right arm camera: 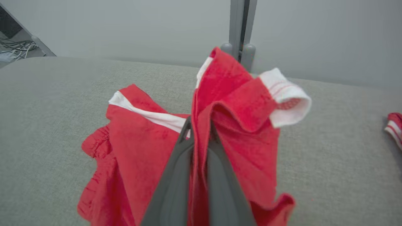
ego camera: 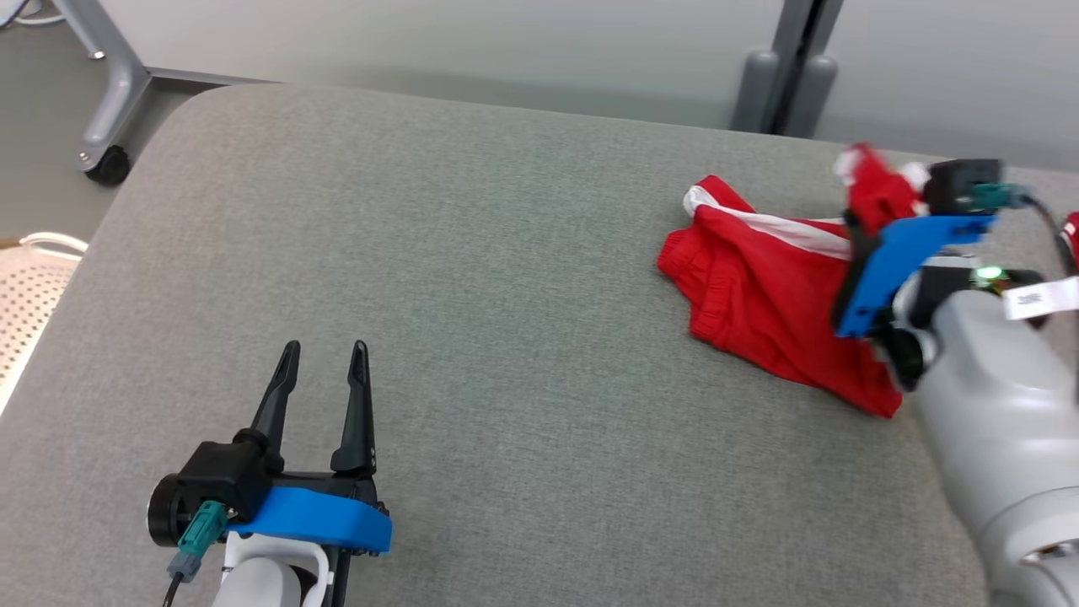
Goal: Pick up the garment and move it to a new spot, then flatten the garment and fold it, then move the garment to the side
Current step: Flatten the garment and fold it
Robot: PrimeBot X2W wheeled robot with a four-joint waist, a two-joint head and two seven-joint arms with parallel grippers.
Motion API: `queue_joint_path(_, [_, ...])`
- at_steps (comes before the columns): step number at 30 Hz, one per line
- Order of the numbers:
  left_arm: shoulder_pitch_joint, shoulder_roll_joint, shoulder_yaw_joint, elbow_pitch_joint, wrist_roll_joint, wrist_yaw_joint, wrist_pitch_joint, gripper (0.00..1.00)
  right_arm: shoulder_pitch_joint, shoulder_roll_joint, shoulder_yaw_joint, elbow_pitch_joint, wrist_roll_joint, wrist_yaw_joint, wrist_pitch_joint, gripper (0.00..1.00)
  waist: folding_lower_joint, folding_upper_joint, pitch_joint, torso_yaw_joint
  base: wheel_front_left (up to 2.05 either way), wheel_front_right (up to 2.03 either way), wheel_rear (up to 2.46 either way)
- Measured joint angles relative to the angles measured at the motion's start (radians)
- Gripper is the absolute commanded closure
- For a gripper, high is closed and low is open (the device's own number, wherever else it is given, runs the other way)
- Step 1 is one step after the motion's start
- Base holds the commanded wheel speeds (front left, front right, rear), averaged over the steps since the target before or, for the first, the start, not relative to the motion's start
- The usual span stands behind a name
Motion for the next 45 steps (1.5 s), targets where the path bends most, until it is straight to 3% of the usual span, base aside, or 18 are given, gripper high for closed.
queue_joint_path(4, [-0.002,0.000,-0.006,0.013,-0.008,0.000,0.000,0.00,-0.007,0.080,0.015,0.001,-0.025,0.000,0.030,1.00,-0.0001,0.0000,-0.003,0.035,0.00,0.00,0.00])
queue_joint_path(13, [-0.008,0.001,-0.017,0.016,-0.017,0.000,0.000,0.00,-0.012,0.112,-0.010,0.001,-0.073,0.000,0.075,1.00,0.0000,0.0000,0.019,0.095,0.00,0.00,0.00])
queue_joint_path(14, [-0.009,0.001,-0.017,0.016,-0.018,0.000,0.000,0.00,-0.013,0.114,-0.012,0.001,-0.078,0.000,0.083,0.38,0.0000,0.0000,0.023,0.100,0.00,0.00,0.00])
queue_joint_path(15, [-0.010,0.001,-0.019,0.016,-0.018,0.000,0.000,0.00,-0.012,0.117,-0.015,0.001,-0.083,0.000,0.091,0.00,0.0000,0.0000,0.026,0.104,0.00,0.00,0.00])
queue_joint_path(19, [-0.017,0.001,-0.018,0.017,-0.023,0.000,0.000,0.00,-0.013,0.127,-0.020,0.000,-0.086,0.000,0.087,0.00,0.0000,0.0000,0.033,0.111,0.00,0.00,0.00])
queue_joint_path(21, [-0.017,0.001,-0.014,0.018,-0.024,0.000,0.000,0.00,-0.012,0.134,-0.016,-0.020,-0.027,0.000,0.088,0.00,0.0000,0.0001,0.031,0.108,0.00,0.00,0.00])
queue_joint_path(25, [-0.015,0.001,-0.001,0.021,-0.023,0.000,0.000,0.00,0.022,0.135,0.159,-0.232,0.225,0.000,0.147,0.00,-0.0001,-0.0001,0.021,0.095,0.00,0.00,0.00])
queue_joint_path(28, [-0.002,0.001,0.017,0.018,-0.017,0.000,0.000,0.00,0.072,0.139,0.214,-0.343,0.276,0.000,0.145,0.00,0.0000,0.0001,0.012,0.069,0.00,0.00,0.00])
queue_joint_path(30, [0.001,0.001,0.015,0.016,-0.009,0.000,0.000,0.00,0.094,0.105,0.220,-0.398,0.298,0.000,0.144,0.00,0.0000,0.0000,0.000,0.053,0.00,0.00,0.00])
queue_joint_path(34, [0.011,0.001,0.013,0.016,-0.001,0.000,0.000,0.00,0.154,-0.018,0.189,-0.431,0.275,0.000,0.141,0.00,-0.0002,0.0000,-0.023,0.027,0.00,0.00,0.00])
queue_joint_path(38, [0.012,0.008,-0.003,0.018,0.000,0.000,0.000,0.00,0.211,-0.110,0.139,-0.396,0.170,0.000,0.115,0.00,-0.0002,-0.0001,-0.034,0.013,0.00,0.00,0.00])
queue_joint_path(41, [0.006,0.012,-0.012,0.018,0.000,0.000,0.000,0.00,0.242,-0.141,0.115,-0.366,0.066,0.000,0.088,0.00,-0.0001,0.0000,-0.029,0.010,0.00,0.00,0.00])
queue_joint_path(44, [-0.004,0.019,-0.019,0.018,0.000,0.000,0.000,0.00,0.265,-0.124,0.072,-0.337,0.008,0.000,0.067,0.00,0.0000,0.0000,-0.022,0.010,0.00,0.00,0.00])
queue_joint_path(45, [-0.004,0.021,-0.022,0.019,0.002,0.000,0.000,0.00,0.271,-0.112,0.060,-0.331,-0.011,0.000,0.060,0.27,-0.0001,0.0000,-0.020,0.010,0.00,0.00,0.00])
